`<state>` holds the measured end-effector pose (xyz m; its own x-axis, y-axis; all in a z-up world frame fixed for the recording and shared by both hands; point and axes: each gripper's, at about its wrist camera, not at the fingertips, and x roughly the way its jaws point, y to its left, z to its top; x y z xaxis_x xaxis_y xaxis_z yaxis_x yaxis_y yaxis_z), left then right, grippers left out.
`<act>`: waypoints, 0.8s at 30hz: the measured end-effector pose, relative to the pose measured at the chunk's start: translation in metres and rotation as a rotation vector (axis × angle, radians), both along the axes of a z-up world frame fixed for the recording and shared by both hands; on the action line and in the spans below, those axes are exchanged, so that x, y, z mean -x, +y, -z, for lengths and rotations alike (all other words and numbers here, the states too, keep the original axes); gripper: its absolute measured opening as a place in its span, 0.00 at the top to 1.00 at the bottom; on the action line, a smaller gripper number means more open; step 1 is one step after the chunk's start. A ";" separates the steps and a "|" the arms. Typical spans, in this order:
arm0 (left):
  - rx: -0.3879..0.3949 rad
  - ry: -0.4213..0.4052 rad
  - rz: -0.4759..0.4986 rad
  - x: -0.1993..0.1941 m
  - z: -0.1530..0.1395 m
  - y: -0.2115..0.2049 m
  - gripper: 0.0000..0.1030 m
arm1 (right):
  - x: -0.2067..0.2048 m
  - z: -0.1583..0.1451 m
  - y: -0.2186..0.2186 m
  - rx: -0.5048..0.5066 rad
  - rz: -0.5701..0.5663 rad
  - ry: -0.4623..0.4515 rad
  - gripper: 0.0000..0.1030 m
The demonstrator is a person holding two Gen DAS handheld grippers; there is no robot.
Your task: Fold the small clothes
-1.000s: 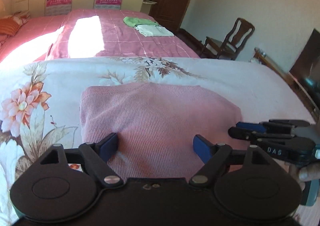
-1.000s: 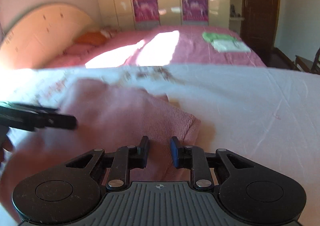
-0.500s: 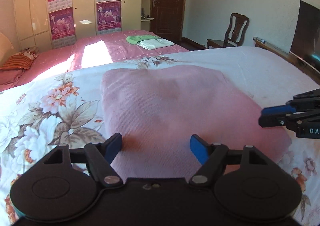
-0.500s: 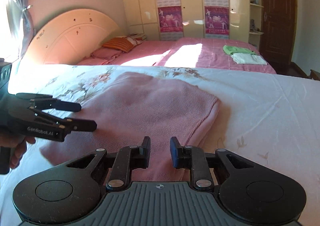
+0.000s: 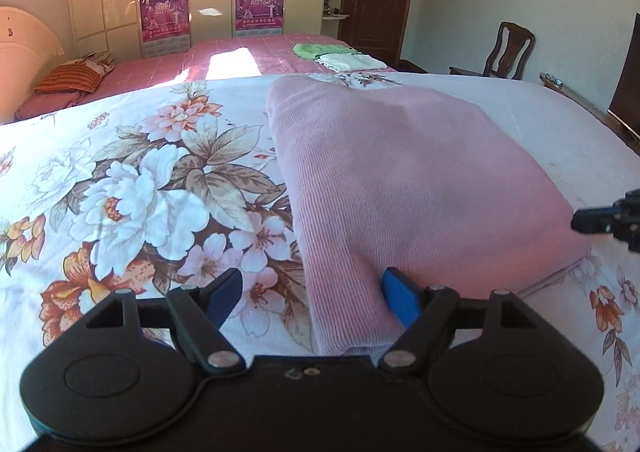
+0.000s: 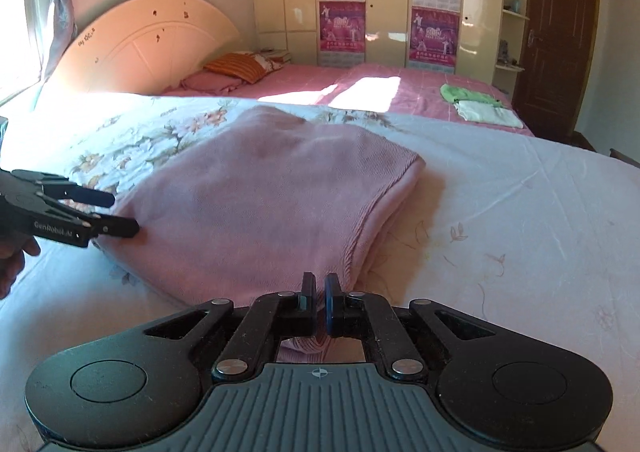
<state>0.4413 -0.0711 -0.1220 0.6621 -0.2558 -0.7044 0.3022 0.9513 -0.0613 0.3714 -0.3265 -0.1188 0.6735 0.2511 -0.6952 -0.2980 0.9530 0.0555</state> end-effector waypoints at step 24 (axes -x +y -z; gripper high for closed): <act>0.130 -0.102 0.090 -0.037 -0.050 -0.044 0.31 | -0.041 -0.019 0.004 -0.109 0.116 -0.123 0.97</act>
